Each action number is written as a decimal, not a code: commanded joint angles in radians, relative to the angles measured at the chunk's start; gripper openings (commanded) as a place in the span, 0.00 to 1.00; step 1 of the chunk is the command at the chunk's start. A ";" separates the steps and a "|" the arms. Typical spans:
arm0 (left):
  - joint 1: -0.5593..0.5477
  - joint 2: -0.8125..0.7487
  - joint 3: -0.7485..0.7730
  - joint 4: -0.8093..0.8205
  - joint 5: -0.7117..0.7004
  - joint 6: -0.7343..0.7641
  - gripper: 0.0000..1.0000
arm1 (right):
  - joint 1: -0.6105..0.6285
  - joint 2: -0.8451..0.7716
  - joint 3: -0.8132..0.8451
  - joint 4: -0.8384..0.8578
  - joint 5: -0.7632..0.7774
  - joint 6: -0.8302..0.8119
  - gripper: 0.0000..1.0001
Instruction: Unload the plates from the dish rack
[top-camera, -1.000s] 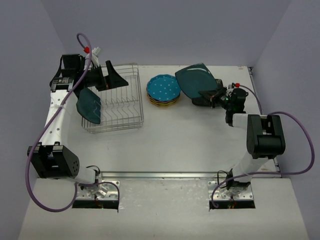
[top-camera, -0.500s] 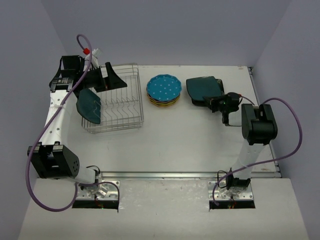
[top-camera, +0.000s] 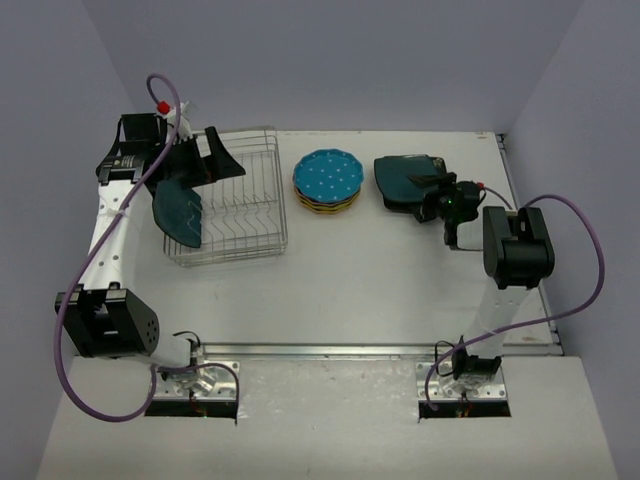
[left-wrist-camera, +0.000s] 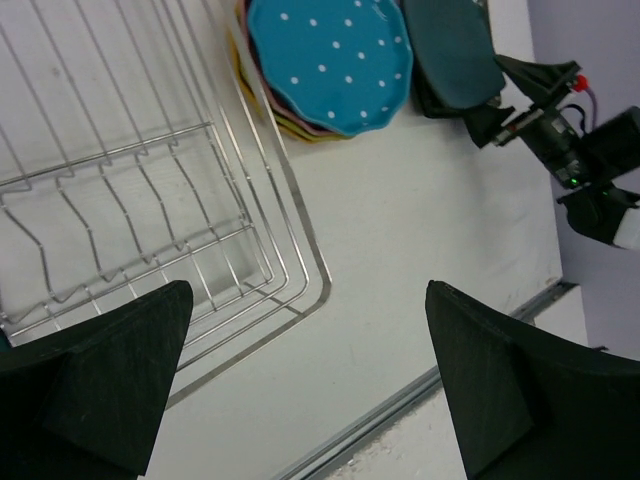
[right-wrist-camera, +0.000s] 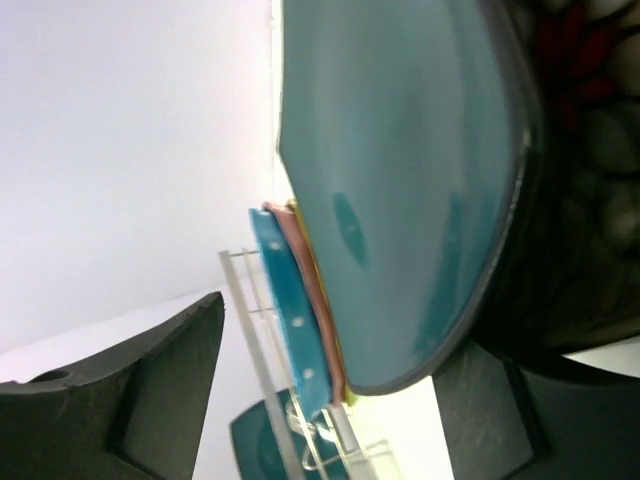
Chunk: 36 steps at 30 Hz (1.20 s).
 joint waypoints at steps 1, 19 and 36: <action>0.015 -0.035 0.038 -0.004 -0.169 -0.028 1.00 | -0.002 -0.133 -0.022 0.056 -0.044 0.012 0.81; 0.015 -0.057 0.024 -0.027 -0.516 -0.009 1.00 | 0.039 -0.267 -0.109 -0.088 -0.106 -0.064 0.91; 0.015 0.066 0.128 -0.091 -0.741 0.102 0.72 | 0.030 -0.250 -0.001 -0.104 -0.221 -0.270 0.91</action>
